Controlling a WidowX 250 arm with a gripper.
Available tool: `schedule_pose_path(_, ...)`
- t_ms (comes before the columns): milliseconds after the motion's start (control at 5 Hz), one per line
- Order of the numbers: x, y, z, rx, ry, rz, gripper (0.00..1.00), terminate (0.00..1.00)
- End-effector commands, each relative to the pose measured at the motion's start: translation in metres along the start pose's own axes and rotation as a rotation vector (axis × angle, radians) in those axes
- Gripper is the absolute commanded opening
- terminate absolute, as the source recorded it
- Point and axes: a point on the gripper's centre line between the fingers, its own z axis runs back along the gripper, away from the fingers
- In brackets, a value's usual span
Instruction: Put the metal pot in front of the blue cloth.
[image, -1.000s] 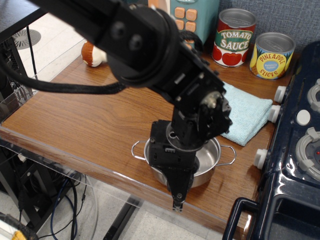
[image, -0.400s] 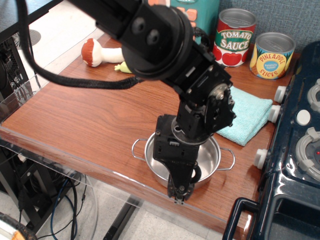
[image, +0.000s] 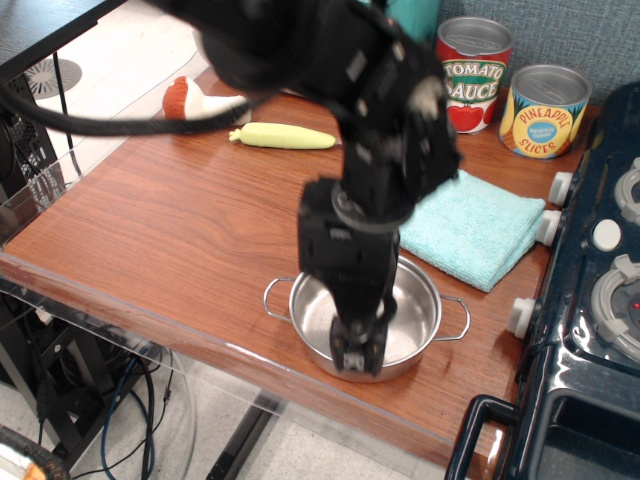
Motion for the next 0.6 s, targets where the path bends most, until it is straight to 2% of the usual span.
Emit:
schedule_pose_path(0, 0.0184, 0.0078, 0.0432, -0.055, 0.088, -0.022, 1.0, 0.0)
schedule_pose_path(200, 0.0184, 0.0078, 0.0432, -0.055, 0.088, -0.022, 1.0, 0.0)
schedule_pose_path(400, 0.0184, 0.0078, 0.0432, -0.055, 0.088, -0.022, 1.0, 1.0)
